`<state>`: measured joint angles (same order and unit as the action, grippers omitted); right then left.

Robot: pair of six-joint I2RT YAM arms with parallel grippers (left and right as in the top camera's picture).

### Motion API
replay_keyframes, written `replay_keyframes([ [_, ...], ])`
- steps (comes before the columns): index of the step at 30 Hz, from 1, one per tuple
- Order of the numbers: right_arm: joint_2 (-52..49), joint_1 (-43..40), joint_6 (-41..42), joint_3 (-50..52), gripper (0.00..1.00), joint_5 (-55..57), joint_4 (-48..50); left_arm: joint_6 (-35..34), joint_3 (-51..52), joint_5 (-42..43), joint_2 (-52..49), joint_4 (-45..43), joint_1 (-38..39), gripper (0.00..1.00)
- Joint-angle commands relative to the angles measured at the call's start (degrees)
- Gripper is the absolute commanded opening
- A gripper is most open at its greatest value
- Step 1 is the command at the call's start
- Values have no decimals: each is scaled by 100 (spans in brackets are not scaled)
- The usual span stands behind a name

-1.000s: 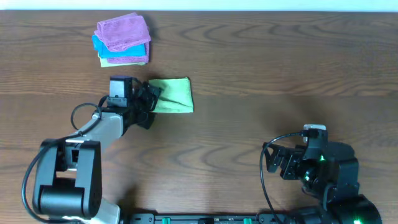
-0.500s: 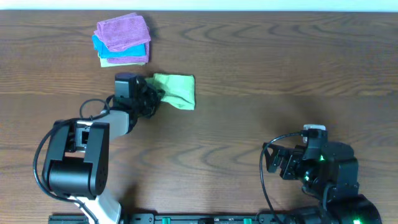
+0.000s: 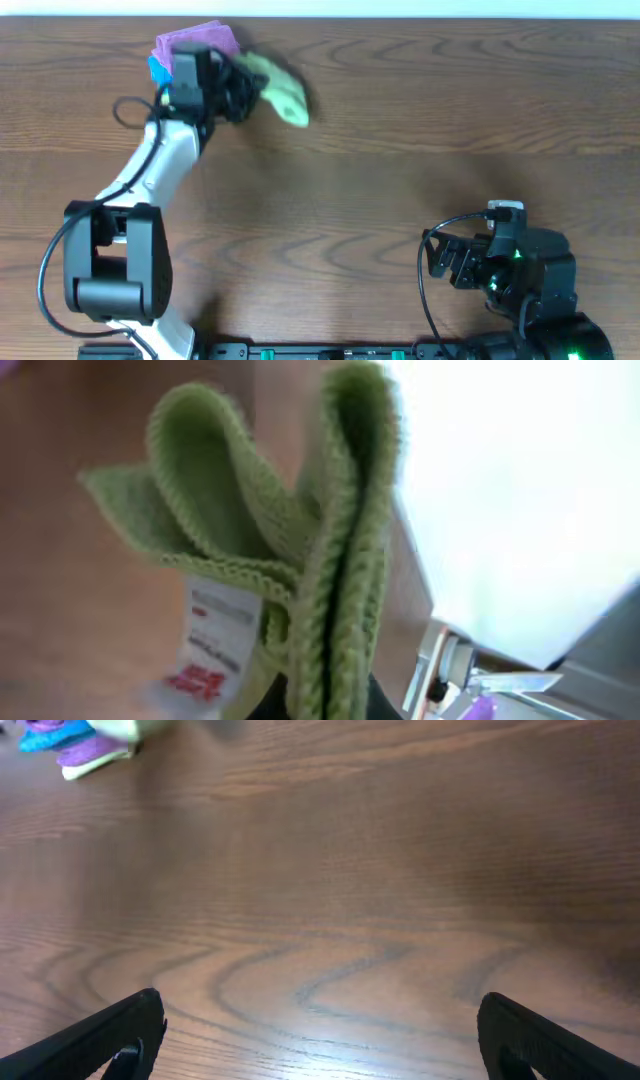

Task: Fold the cloth
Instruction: 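Grasp the folded green cloth with the left gripper and lift it, then place the folded cloth on top of the cloth stack with the left gripper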

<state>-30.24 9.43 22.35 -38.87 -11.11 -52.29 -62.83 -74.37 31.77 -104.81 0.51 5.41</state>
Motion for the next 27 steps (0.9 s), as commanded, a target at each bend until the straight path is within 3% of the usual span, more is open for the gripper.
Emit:
replay_keyframes([
  [1, 28, -63, 79, 22, 99, -28, 0, 501, -680, -393, 179, 282, -81, 6],
  [12, 28, -63, 79, 20, 99, -28, 0, 632, -1104, -1019, -59, -138, -772, 6],
  [18, 28, -63, 79, 20, 99, -28, 0, 525, -1187, -656, -675, -833, -966, 6],
  [27, 28, -63, 79, 22, 99, -28, 0, 520, -2330, -212, -1727, -748, -1078, 6],
])
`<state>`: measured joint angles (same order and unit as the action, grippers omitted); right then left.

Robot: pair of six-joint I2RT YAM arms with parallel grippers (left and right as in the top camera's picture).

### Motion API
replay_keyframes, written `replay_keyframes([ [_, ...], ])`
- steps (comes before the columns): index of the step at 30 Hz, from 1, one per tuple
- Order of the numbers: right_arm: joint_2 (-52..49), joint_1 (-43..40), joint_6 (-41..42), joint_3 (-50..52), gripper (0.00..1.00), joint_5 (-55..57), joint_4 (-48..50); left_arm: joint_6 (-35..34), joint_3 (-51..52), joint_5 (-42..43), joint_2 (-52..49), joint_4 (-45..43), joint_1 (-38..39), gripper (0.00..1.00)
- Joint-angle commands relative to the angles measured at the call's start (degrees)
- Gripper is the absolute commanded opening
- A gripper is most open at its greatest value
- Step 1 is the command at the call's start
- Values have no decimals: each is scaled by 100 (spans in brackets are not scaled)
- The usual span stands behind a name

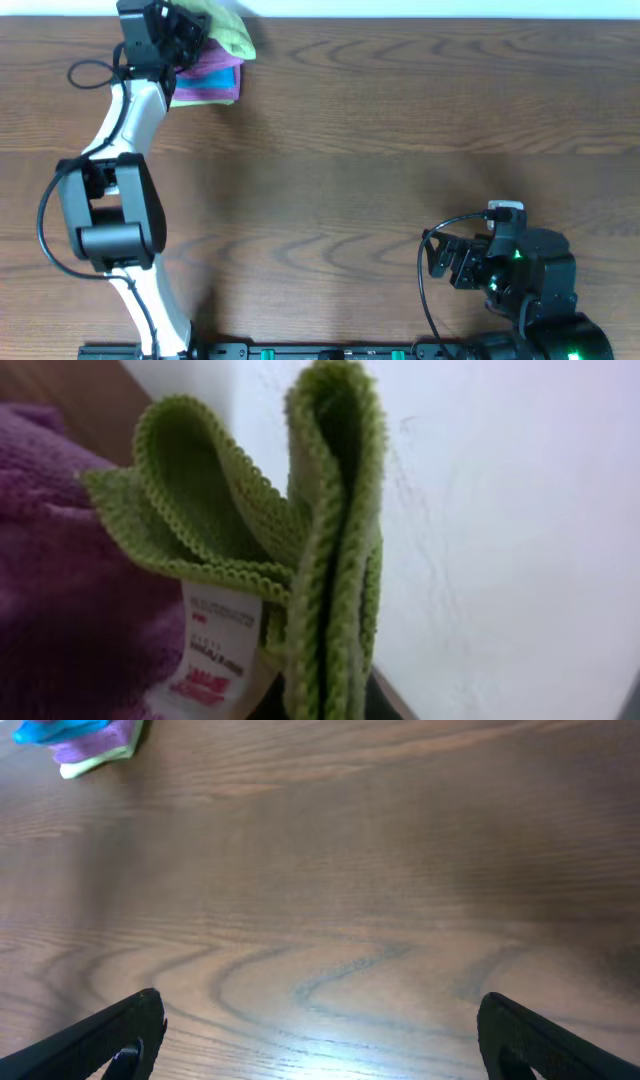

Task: Fold the cloth
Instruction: 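Place the folded cloth on top of the cloth stack with the left gripper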

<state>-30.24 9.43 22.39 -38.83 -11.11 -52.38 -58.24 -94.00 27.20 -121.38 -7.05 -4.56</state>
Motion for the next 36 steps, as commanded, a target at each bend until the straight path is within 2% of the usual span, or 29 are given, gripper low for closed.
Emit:
replay_keyframes([
  [1, 28, -63, 74, 17, 99, -28, 9, 63, -369, 221, -79, 28, -98, 6],
  [13, 28, -63, 74, 17, 99, -28, 9, 1054, -367, -74, -98, 1408, -407, 6],
  [19, 28, -63, 74, 15, 99, -28, 9, 1204, -367, -350, -98, 1858, -459, 8],
  [27, 28, -63, 74, 15, 99, -28, 9, 1478, -367, -387, -98, 1928, -538, 36],
  [33, 28, -63, 74, 15, 99, -28, 9, 1674, -367, -382, -98, 1928, -662, 50],
  [36, 28, -63, 74, 17, 99, -28, 9, 1805, -367, -358, -85, 1945, -774, 61],
])
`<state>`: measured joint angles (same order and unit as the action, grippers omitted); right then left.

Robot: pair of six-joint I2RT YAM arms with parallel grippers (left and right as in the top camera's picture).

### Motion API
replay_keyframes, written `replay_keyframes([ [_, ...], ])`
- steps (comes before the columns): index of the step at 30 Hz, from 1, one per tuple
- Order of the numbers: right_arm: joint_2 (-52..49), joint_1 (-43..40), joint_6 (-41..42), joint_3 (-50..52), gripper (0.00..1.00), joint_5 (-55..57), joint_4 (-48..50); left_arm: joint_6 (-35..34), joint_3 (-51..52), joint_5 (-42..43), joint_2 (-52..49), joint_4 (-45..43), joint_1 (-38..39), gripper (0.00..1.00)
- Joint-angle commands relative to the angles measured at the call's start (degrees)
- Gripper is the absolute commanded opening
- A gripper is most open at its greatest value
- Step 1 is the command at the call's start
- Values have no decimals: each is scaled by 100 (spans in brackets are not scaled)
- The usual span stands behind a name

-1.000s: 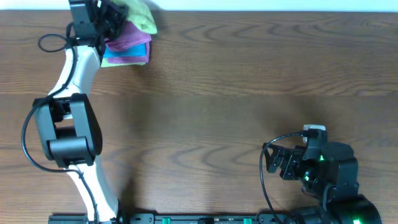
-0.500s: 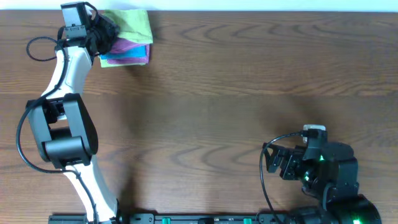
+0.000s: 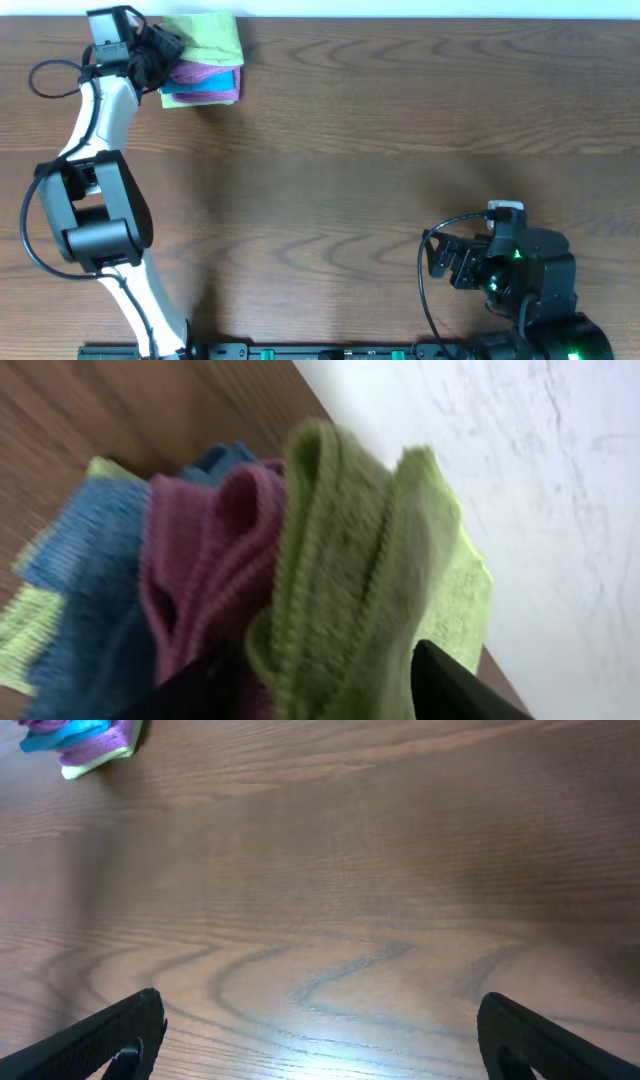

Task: Fold the cloth
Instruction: 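Place the folded cloth on top of the cloth stack with the left gripper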

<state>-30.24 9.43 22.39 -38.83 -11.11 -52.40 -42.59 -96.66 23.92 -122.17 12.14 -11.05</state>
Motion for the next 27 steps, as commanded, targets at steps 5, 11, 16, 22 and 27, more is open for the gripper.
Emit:
replay_keyframes([
  [5, 28, -63, 74, 17, 99, -28, 11, 435, -103, -9, 61, 195, -251, 76],
  [11, 28, -63, 74, 17, 99, -28, 11, 758, -103, -39, 232, 424, -323, 85],
  [16, 28, -63, 74, 15, 99, -28, 11, 1141, -103, -269, 697, 627, -328, 96],
  [22, 28, -63, 74, 15, 99, -28, 11, 1329, -103, -354, 1325, 876, -328, 97],
  [27, 28, -63, 74, 15, 99, -28, 11, 1604, -103, -334, 1788, 1532, -284, 95],
])
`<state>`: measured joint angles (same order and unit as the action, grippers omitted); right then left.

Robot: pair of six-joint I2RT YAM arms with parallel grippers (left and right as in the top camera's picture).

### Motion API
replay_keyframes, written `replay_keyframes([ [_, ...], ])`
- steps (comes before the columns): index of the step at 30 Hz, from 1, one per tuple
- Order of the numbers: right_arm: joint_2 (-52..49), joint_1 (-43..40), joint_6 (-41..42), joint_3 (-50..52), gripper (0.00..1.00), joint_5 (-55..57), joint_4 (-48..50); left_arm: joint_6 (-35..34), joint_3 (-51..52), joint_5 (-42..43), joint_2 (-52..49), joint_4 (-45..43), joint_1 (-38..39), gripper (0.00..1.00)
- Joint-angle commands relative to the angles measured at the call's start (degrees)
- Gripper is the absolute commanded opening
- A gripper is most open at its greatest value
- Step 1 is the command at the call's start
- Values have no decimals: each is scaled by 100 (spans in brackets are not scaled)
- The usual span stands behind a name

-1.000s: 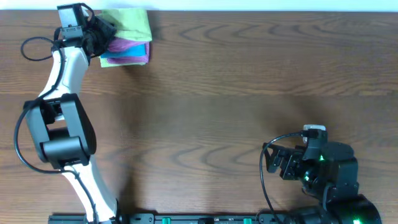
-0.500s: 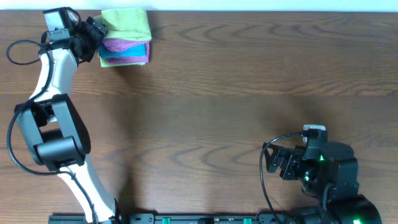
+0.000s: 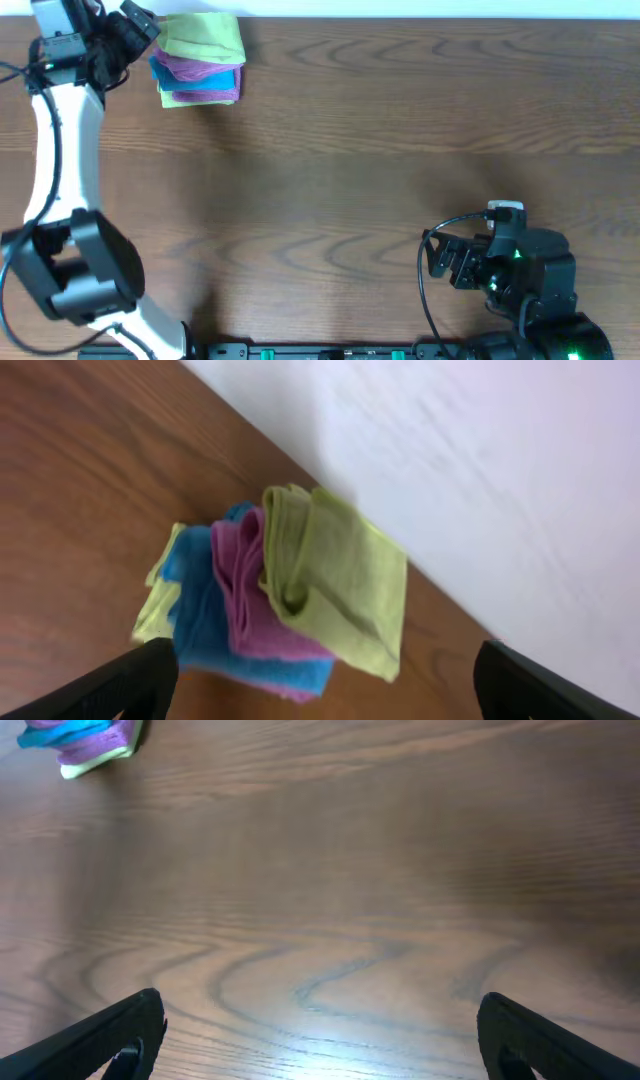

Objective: Fold the cloth

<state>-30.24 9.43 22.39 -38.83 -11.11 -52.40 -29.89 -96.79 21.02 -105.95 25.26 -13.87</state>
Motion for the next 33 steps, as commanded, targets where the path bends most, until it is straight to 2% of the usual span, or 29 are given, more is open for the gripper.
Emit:
replay_keyframes([
  [1, 28, -63, 74, 17, 99, -28, 11, 487, -90, -44, 247, 393, 28, 95],
  [8, 28, -63, 74, 15, 99, -28, 11, 1580, -90, -70, 651, 1401, 466, 95],
  [17, 28, -63, 74, 17, 99, -28, 11, 1534, -87, -96, 750, 1884, 903, 95],
  [20, 28, -63, 74, 17, 99, -28, 11, 1755, -87, 160, 767, 2144, 992, 95],
  [24, 28, -63, 74, 15, 99, -28, 11, 1971, -72, 33, 909, 2323, 1276, 95],
  [29, 28, -63, 74, 15, 99, -28, 11, 1991, 315, -254, 1425, 2103, 1471, 95],
  [33, 28, -63, 74, 15, 99, -28, 11, 1980, 1410, -328, 2269, 1255, 1587, 95],
])
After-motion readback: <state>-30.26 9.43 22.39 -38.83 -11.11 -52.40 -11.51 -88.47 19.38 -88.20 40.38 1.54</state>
